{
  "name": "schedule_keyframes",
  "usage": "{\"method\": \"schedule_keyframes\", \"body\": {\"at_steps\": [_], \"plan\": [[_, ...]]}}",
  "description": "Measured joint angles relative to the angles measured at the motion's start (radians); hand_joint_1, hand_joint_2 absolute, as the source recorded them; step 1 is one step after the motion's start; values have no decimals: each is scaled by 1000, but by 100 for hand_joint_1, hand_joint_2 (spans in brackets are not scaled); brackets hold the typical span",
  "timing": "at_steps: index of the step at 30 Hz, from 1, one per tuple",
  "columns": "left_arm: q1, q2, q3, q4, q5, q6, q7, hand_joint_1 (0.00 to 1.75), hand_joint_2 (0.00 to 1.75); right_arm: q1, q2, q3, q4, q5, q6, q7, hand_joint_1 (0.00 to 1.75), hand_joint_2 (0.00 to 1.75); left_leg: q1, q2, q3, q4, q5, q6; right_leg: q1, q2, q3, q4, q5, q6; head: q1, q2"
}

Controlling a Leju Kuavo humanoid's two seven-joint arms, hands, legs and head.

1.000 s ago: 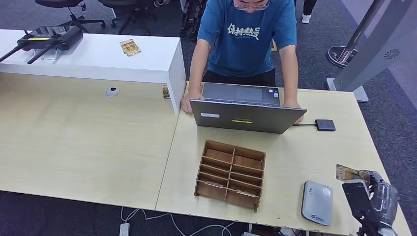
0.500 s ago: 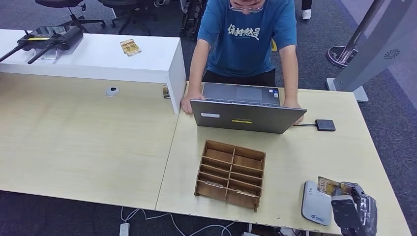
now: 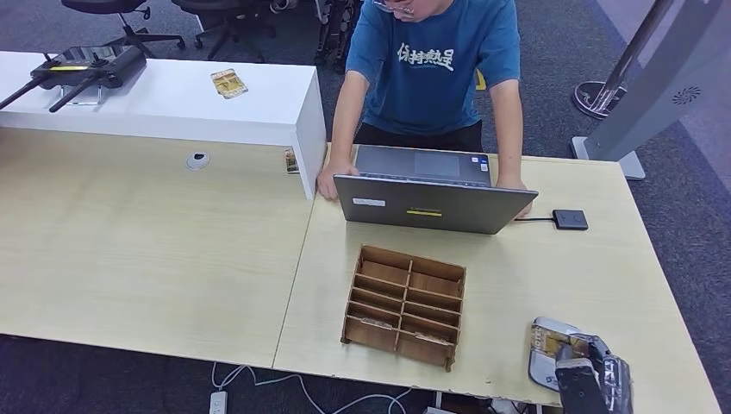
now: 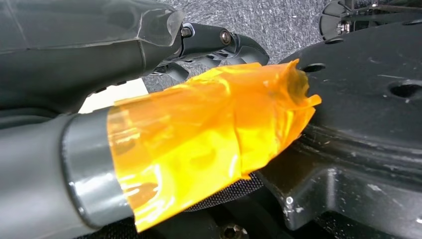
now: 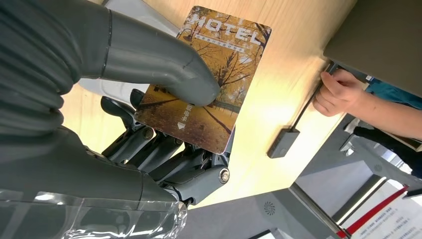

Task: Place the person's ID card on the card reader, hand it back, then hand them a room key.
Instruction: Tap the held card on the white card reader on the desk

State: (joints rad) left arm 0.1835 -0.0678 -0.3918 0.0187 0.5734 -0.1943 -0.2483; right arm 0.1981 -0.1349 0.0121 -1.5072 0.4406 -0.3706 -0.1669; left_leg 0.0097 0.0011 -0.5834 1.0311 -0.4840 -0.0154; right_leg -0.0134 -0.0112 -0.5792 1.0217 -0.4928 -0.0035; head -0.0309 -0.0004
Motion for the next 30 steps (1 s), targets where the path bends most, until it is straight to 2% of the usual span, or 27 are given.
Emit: {"method": "schedule_keyframes", "body": {"at_steps": [12, 30], "plan": [[0, 4, 0, 0, 1, -5, 6, 0, 0, -30, -3, 2, 63, 12, 4, 59, 173, 175, 0, 0, 0, 0, 0, 0, 0, 0, 0, 0, 0, 0, 0, 0], [0, 6, 0, 0, 2, -9, 6, 0, 0, -58, -12, -51, 98, 8, 9, 74, 175, 175, 0, 0, 0, 0, 0, 0, 0, 0, 0, 0, 0, 0, 0, 0]]}}
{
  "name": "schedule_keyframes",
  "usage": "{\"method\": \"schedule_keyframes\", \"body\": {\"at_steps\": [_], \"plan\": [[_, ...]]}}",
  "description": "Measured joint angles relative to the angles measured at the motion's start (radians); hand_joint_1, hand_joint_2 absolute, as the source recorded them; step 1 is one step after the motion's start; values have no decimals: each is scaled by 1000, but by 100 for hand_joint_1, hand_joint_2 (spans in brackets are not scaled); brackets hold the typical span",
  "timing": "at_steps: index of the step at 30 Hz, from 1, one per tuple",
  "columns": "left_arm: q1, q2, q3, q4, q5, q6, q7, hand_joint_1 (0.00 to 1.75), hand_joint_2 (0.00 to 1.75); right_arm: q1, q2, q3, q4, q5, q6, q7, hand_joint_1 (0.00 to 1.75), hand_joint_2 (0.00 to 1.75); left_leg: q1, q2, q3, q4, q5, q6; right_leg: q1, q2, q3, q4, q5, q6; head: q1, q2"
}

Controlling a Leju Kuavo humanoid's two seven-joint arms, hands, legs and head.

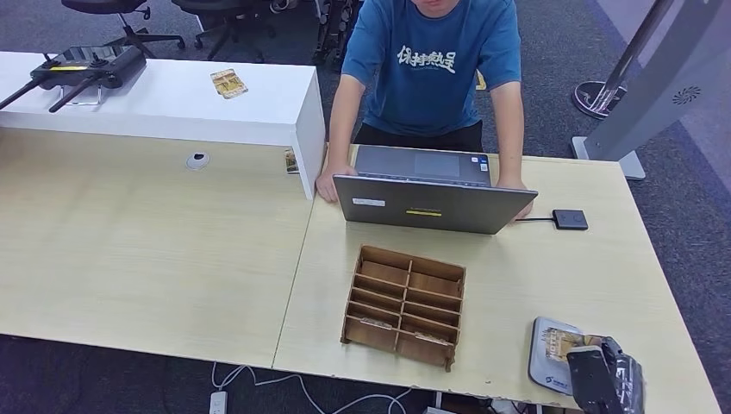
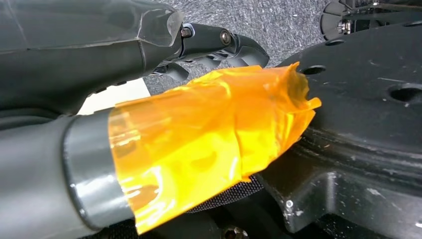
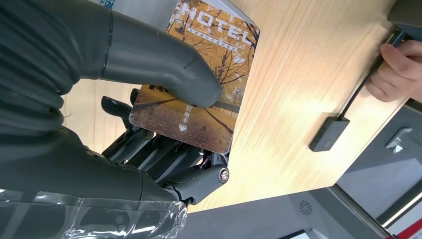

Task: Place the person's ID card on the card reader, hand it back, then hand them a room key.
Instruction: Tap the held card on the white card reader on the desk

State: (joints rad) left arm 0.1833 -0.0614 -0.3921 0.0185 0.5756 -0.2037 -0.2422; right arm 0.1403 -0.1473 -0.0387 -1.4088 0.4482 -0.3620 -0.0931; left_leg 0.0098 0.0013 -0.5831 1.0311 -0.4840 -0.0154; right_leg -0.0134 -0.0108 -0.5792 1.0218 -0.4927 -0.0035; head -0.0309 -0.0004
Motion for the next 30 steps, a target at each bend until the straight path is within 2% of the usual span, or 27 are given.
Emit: {"method": "schedule_keyframes", "body": {"at_steps": [19, 30], "plan": [[0, 8, -6, 0, 0, -13, 0, 0, 0, -14, -19, -49, 38, -4, 32, 18, 174, 175, 0, 0, 0, 0, 0, 0, 0, 0, 0, 0, 0, 0, 0, 0], [0, 8, -6, 0, 0, -13, 0, 0, 0, -27, -19, -79, 79, 10, 20, 42, 175, 175, 0, 0, 0, 0, 0, 0, 0, 0, 0, 0, 0, 0, 0, 0]]}}
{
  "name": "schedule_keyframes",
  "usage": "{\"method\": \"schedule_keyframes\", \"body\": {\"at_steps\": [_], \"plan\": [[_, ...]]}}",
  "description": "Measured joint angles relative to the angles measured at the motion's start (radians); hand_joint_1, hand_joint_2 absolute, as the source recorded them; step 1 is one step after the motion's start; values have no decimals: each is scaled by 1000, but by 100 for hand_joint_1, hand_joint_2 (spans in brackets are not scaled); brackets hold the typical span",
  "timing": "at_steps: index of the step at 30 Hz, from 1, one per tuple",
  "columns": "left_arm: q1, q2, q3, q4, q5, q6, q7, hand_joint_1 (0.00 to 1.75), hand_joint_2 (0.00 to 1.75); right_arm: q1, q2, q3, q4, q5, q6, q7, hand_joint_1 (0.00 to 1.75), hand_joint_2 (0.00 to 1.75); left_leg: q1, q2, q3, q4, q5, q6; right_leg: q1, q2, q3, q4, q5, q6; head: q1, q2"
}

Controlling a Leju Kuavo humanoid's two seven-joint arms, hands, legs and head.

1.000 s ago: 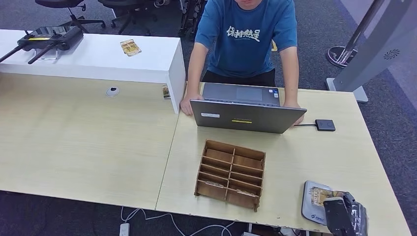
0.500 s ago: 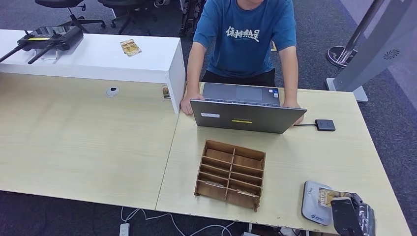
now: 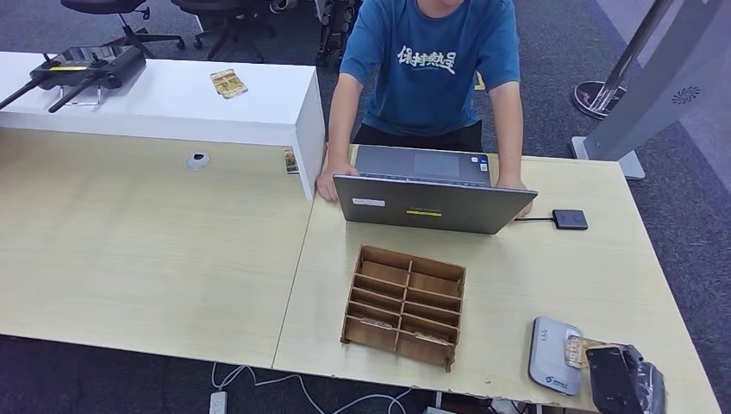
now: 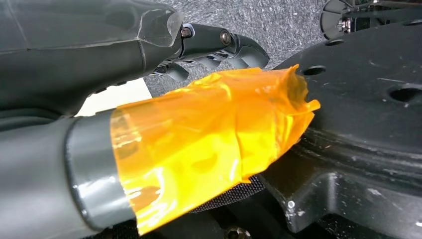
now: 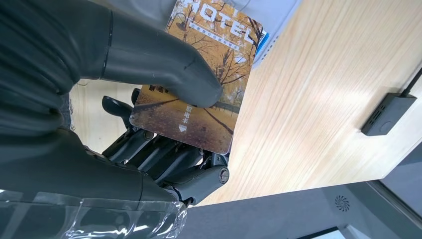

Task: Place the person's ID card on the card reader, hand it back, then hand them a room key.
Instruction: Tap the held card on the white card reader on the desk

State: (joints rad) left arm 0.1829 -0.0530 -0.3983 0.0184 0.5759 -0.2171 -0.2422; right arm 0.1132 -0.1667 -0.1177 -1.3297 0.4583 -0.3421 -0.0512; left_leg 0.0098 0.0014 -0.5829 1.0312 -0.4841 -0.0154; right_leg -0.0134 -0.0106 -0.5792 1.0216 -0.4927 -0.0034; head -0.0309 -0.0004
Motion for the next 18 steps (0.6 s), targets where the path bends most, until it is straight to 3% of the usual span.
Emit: {"method": "schedule_keyframes", "body": {"at_steps": [18], "plan": [[0, 7, -1, 0, -2, -13, 3, 0, 0, -36, 0, 10, 59, -4, 62, 35, 173, 175, 0, 0, 1, 0, 0, 0, 0, 0, 1, 0, 0, 0, 0, 0]]}}
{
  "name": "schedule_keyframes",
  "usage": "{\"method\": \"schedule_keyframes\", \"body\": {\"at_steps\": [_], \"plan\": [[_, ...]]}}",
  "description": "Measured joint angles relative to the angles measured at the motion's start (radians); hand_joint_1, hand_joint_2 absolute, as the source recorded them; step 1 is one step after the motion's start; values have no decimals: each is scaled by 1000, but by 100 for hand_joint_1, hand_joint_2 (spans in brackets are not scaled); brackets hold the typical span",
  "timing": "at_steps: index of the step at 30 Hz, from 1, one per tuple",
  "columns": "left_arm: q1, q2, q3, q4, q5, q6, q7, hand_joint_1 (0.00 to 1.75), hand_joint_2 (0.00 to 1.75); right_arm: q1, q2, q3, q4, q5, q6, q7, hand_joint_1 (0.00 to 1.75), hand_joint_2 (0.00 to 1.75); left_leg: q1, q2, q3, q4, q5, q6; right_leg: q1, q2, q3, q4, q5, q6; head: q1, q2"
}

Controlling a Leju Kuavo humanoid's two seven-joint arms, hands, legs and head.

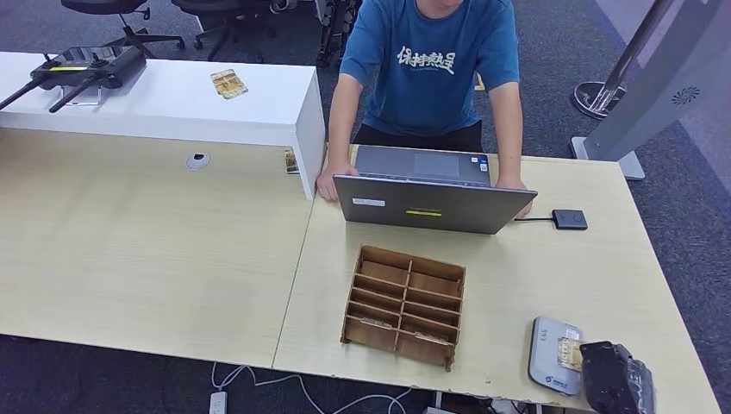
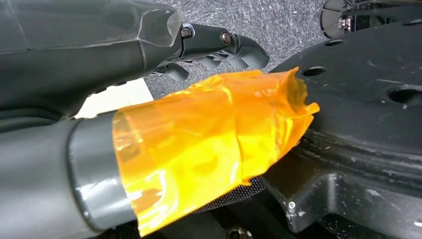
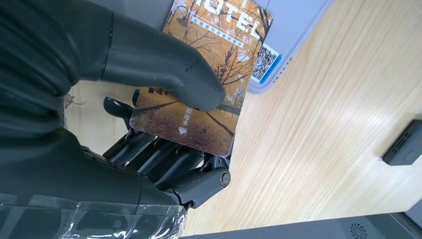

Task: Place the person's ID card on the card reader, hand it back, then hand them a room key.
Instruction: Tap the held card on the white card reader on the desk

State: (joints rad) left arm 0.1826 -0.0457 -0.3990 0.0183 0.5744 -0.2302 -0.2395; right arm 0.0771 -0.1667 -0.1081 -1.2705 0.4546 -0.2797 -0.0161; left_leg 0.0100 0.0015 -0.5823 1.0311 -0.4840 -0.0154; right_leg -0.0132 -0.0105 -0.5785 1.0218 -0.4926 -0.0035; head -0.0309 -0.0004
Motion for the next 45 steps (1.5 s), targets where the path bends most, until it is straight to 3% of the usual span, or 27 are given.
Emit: {"method": "schedule_keyframes", "body": {"at_steps": [14, 29, 38, 45], "plan": [[0, 7, -1, 0, -9, -12, 1, 0, 0, -42, -9, 71, 24, 0, 31, 30, 174, 175, 0, 0, 1, 0, 0, 0, 0, 0, 1, 0, 0, 0, 0, 0], [0, 14, -1, 0, -14, -21, 7, 0, 0, -60, -56, 118, 41, 18, 73, 87, 175, 175, 0, 1, 5, 0, 0, 0, 0, 1, 3, -1, 0, 0, 0, 0], [0, 14, -1, 0, -18, -22, 8, 0, 0, -59, -64, 128, 39, 18, 68, 85, 168, 175, 0, 1, 6, 0, 0, 0, 0, 1, 5, -1, 0, 0, 0, 0], [0, 13, -1, 0, -20, -20, 6, 0, 0, -58, -63, 138, 10, 40, 14, 27, 166, 175, 0, 1, 5, 0, 0, 0, 0, 1, 6, -1, 0, 0, 0, 0]]}}
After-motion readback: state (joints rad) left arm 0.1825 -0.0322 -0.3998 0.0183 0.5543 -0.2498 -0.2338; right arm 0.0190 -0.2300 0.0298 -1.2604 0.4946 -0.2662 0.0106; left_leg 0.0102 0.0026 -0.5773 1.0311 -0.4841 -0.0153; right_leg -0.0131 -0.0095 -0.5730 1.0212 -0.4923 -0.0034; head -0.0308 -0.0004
